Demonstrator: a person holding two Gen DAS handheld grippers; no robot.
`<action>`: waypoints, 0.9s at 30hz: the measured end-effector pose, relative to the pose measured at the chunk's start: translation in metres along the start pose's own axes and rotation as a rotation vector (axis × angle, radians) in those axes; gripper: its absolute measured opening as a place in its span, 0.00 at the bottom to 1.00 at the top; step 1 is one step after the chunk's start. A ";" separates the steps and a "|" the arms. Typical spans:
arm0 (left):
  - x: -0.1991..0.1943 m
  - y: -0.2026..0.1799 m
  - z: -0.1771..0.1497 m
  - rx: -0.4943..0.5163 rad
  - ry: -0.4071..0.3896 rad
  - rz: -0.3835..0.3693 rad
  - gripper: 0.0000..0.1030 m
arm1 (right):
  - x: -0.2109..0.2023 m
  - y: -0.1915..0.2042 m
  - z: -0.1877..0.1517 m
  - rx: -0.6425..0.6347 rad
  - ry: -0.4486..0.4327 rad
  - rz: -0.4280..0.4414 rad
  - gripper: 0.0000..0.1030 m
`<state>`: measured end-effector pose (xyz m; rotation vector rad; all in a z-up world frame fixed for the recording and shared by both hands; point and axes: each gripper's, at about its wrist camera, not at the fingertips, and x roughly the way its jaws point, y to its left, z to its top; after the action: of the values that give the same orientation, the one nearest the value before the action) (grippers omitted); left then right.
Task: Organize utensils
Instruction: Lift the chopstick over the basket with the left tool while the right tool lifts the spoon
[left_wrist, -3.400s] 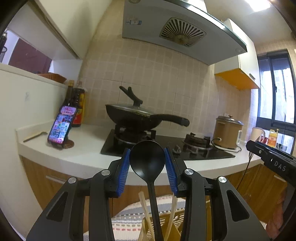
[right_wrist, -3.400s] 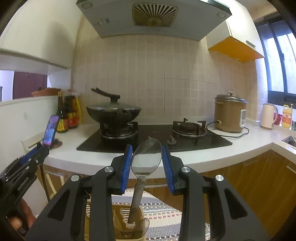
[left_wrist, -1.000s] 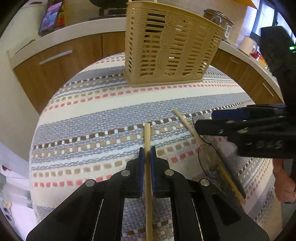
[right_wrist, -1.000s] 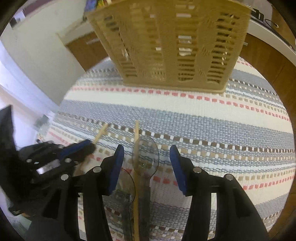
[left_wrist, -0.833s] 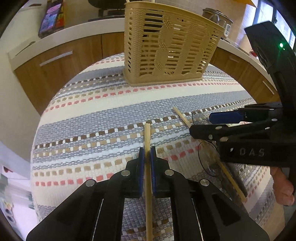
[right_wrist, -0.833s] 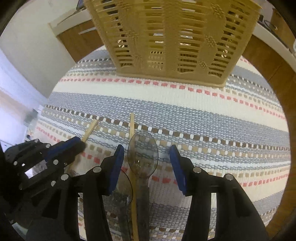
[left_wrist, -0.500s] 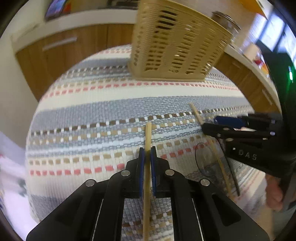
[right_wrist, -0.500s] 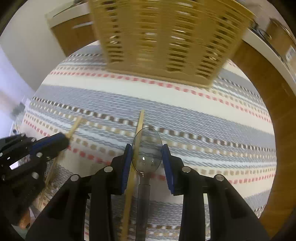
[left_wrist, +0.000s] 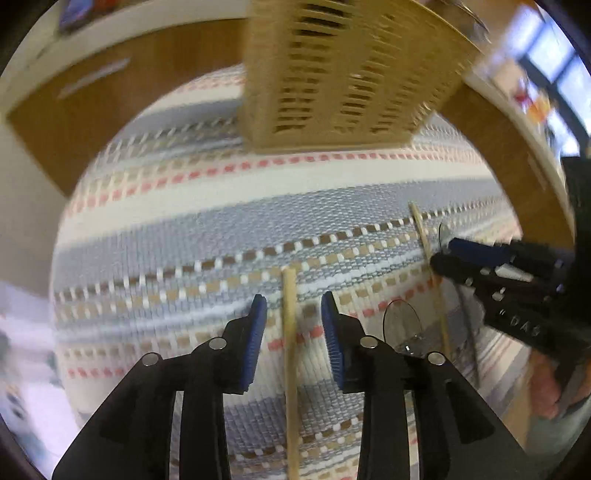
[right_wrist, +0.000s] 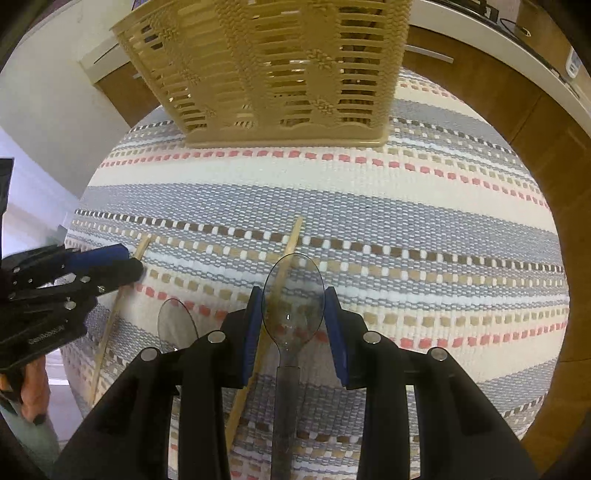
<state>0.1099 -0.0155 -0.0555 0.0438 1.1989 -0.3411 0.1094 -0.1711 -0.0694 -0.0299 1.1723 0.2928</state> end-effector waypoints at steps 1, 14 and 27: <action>0.001 -0.006 0.003 0.039 0.012 0.015 0.34 | -0.001 -0.002 0.000 0.001 0.002 0.003 0.29; -0.007 -0.027 0.005 0.161 -0.001 0.044 0.02 | -0.046 -0.024 -0.014 0.021 -0.087 0.019 0.29; -0.131 -0.004 0.009 -0.015 -0.511 -0.083 0.02 | -0.128 -0.019 -0.016 -0.012 -0.377 0.066 0.29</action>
<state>0.0754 0.0095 0.0690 -0.1014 0.6981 -0.3879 0.0537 -0.2189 0.0383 0.0518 0.7982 0.3472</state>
